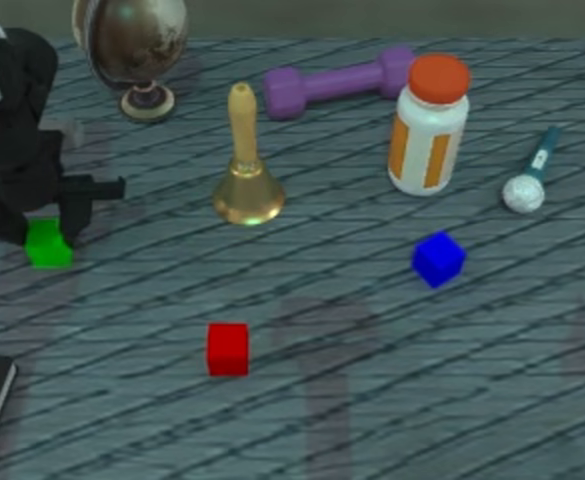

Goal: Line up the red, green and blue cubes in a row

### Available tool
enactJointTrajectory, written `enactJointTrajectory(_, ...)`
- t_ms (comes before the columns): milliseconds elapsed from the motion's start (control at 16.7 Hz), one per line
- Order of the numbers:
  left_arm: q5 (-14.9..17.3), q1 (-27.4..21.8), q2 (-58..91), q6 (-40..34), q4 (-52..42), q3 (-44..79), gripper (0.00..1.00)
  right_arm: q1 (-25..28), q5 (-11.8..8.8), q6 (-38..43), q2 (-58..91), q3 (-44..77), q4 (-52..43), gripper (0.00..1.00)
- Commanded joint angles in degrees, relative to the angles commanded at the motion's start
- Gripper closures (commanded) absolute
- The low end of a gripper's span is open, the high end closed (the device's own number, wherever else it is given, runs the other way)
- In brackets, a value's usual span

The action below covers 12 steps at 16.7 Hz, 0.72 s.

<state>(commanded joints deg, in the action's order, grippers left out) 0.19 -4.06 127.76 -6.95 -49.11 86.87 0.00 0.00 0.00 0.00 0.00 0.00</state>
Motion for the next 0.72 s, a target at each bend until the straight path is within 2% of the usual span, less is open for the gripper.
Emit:
enactJointTrajectory(300, -0.28, 0.09, -2.42, 0.11, -1.77, 1.62, 1.0, 0.0, 0.0, 0.0, 0.0, 0.0, 0.0, 0.0)
enactJointTrajectory(720, -0.32, 0.94, -6.65, 0.09, -14.24, 9.6, 1.0, 0.0, 0.0, 0.0, 0.0, 0.0, 0.0, 0.0)
